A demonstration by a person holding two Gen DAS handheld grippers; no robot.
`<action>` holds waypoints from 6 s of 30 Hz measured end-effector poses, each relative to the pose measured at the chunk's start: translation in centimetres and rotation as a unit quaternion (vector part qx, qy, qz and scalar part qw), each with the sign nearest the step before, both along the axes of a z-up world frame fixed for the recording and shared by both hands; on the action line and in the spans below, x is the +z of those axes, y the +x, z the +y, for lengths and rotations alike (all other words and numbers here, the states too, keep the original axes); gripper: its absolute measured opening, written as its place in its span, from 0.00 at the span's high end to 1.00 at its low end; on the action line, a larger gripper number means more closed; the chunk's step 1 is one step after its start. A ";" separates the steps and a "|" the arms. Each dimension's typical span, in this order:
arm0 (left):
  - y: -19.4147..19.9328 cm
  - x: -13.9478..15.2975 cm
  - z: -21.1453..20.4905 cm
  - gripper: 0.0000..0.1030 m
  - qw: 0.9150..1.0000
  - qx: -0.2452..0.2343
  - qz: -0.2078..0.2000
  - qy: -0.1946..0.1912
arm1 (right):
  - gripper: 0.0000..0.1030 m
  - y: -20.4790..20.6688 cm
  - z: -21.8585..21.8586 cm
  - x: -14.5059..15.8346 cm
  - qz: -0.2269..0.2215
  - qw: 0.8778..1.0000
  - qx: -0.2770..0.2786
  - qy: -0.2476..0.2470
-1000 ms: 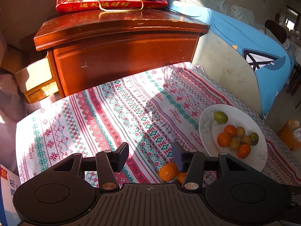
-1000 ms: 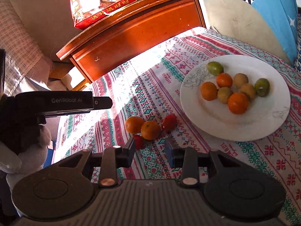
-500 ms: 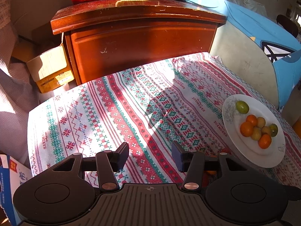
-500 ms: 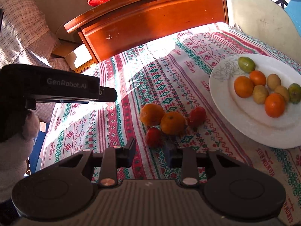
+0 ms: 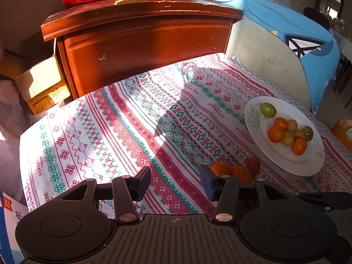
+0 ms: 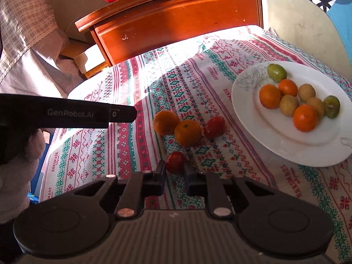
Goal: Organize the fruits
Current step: 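Grasp an orange with the left gripper while the right gripper grasps a cherry tomato, then carry the orange and cherry tomato onto the plate and open both grippers, then withdraw both grippers from the plate toward the last fruits on the cloth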
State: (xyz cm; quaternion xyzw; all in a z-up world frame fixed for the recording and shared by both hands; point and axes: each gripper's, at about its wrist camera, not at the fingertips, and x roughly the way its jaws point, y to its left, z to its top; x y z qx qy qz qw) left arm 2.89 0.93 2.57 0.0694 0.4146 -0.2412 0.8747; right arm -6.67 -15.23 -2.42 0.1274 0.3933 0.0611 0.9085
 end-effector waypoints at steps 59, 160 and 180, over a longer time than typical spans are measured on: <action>-1.9 -1.3 -3.9 0.77 0.989 -0.128 -0.078 -0.009 | 0.87 -1.4 -5.6 1.8 -0.025 0.995 -0.077 0.058; -0.5 2.6 -4.7 0.47 0.999 0.031 -0.017 -0.032 | 0.70 -2.4 -6.9 2.8 -0.063 0.991 -0.105 0.054; -0.6 1.8 -2.6 0.42 0.999 0.045 -0.003 -0.002 | 0.73 2.6 -4.1 -0.3 -0.033 0.992 -0.107 0.050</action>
